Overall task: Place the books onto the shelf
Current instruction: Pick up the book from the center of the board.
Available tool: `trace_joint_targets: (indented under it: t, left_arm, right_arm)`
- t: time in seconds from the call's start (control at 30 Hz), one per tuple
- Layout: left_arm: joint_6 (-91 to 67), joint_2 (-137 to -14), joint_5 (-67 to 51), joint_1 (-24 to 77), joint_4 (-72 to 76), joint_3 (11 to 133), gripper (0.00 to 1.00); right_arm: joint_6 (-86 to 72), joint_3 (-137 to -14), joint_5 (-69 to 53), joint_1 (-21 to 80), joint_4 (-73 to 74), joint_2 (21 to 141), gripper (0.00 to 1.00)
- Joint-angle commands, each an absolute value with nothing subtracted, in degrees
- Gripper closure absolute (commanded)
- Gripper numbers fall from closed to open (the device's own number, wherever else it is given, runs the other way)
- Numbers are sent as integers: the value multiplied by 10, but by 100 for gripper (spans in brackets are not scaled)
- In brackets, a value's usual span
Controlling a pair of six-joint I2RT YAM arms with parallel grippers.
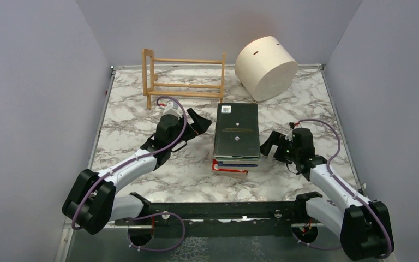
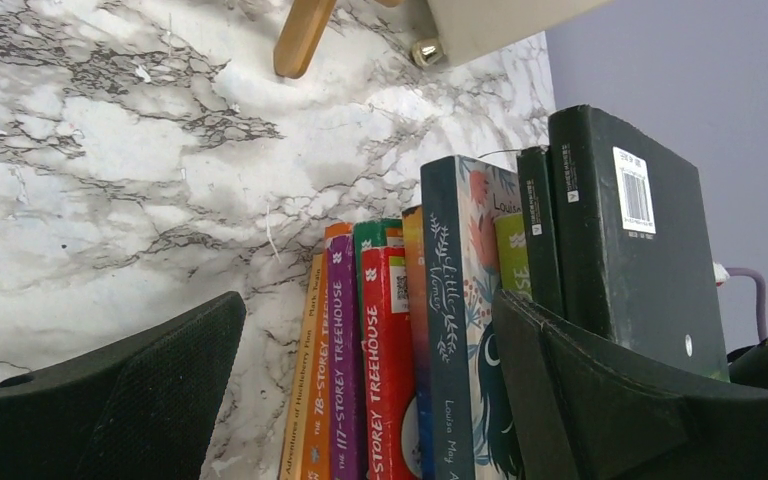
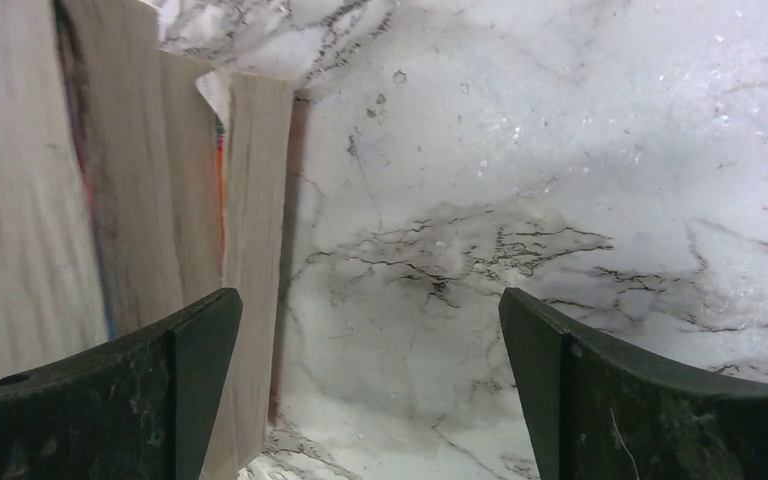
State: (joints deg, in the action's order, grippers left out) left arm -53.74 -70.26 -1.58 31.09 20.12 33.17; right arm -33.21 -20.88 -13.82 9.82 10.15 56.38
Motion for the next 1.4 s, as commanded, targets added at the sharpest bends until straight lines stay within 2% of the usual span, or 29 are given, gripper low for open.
trace_joint_targets:
  t: [0.0,0.23,0.43,0.9,1.37]
  left_arm:
    - [-548,-684,-39,310,233,328,11]
    - [-562,-611,-61,310,224,325,12]
    - [-565,-574,-73,310,205,326,12]
    - [-565,-582,-90,331,204,333,12]
    - [-566,-598,-80,352,206,339,12]
  right_arm:
    - [-339,-229,-123,102,93,515,0]
    - [-314,-316,-77,102,178,435,0]
    - [-292,-348,-101,102,209,413,1]
    - [-283,-382,-176,102,215,375,3]
    - [-278,-380,-207,102,212,393,4]
